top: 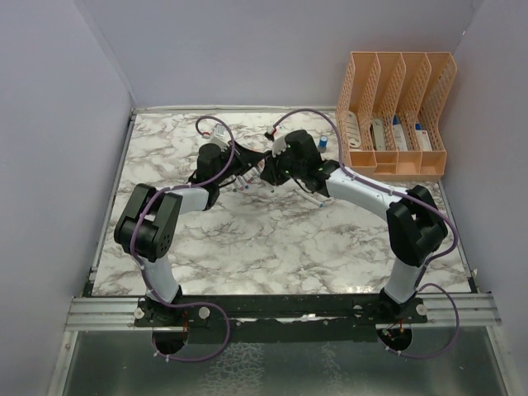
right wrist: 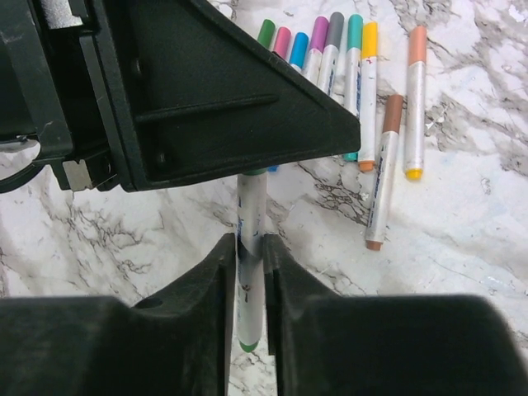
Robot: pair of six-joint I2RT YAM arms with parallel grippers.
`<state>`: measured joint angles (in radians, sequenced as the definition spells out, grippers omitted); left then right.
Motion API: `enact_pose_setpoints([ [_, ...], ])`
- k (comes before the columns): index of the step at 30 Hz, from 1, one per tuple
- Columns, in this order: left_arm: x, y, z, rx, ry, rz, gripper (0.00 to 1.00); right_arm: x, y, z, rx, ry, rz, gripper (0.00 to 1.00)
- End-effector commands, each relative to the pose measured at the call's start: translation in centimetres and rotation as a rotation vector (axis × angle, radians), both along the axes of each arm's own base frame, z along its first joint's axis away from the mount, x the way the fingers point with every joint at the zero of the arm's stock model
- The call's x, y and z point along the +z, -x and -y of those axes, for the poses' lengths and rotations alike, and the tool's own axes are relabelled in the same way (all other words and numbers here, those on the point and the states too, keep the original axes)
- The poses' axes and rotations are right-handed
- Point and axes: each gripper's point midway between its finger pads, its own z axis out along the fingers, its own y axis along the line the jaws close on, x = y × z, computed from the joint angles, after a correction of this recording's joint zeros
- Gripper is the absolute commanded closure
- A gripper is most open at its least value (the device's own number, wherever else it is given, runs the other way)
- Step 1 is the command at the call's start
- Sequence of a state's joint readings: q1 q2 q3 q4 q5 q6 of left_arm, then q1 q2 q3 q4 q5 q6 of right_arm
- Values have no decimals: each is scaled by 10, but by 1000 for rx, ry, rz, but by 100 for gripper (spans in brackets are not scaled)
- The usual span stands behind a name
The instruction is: Open the pen caps
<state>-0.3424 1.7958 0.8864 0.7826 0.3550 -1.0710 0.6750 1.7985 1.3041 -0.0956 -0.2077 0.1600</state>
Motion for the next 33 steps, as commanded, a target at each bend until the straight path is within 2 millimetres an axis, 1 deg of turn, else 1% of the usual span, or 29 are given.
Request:
enact_pose_setpoints([
  [1,12,2,7,-33,34,48,100,24,-8,-11,9,-39,56,72],
  [2,13,3,8,-36,34,49,100,22,-8,-11,9,-37,52,65],
  [3,14,3,7,-36,36,51,100,23,-8,-11,11,-38,52,62],
  [4,15,3,8,-37,37,54,100,21,-7,-12,12,-37,48,60],
  [15,22,7,22,-64,52,69,100,17,-11,-15,11,-33,39,60],
  [17,22,8,24,-70,52,70,100,17,-13,-15,10,-36,43,62],
  [21,24,9,26,-71,54,73,100,15,-14,-16,7,-30,42,71],
  [26,25,10,26,-67,60,76,100,13,-13,-15,8,-30,39,88],
  [28,27,9,25,-62,62,79,100,12,-13,-16,9,-30,37,97],
  [33,32,6,22,-36,59,94,100,10,-10,-13,9,-21,32,99],
])
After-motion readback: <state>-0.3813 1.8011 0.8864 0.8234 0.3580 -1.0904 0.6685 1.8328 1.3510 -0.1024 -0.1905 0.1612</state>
